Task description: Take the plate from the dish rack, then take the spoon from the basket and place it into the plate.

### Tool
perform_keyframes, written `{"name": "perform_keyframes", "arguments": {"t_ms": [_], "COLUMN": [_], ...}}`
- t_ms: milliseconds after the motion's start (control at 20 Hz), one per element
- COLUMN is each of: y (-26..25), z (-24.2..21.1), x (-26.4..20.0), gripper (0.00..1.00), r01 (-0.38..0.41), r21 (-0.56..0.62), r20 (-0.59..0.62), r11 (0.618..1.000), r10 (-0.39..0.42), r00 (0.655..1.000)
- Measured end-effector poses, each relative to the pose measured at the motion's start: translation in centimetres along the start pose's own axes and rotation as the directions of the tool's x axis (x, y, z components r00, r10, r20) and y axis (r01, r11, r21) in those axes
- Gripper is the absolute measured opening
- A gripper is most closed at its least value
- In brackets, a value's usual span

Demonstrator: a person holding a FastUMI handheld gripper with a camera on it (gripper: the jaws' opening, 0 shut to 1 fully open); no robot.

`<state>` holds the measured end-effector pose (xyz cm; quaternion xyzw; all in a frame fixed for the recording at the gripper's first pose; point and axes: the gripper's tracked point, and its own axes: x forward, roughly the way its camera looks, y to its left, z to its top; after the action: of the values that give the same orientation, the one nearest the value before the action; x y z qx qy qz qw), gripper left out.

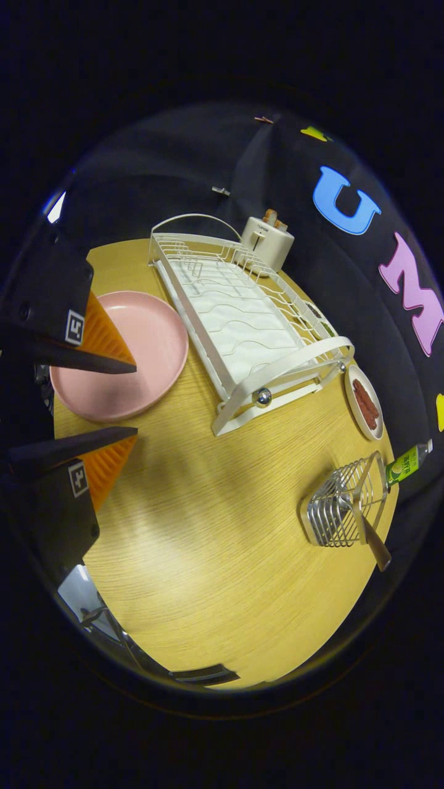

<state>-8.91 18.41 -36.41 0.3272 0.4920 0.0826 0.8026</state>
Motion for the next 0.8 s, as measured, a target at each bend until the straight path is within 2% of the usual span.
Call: {"name": "perform_keyframes", "arguments": {"t_ms": [50, 200, 250, 450, 550, 800], "y": [0.3, 0.8, 1.2, 3.4, 4.2, 2.8], "z": [0.1, 1.2, 1.6, 4.5, 6.6, 15.4], "x": [-0.4, -2.1, -2.8, -6.4, -8.6, -12.8], "gripper": [0.64, 0.76, 0.83, 0.97, 0.99, 0.98], "r01": [-0.009, -0.024, -0.03, -0.063, -0.053, 0.094], "r21": [-0.029, -0.131, -0.164, -0.296, -0.368, -0.476], "r20": [0.009, 0.05, 0.065, 0.147, 0.204, 0.377], "r11": [1.0, 0.991, 0.986, 0.953, 0.928, 0.875], "r10": [0.01, 0.031, 0.041, 0.11, 0.136, 0.106], "r00": [1.0, 0.998, 0.997, 0.983, 0.97, 0.92]}}
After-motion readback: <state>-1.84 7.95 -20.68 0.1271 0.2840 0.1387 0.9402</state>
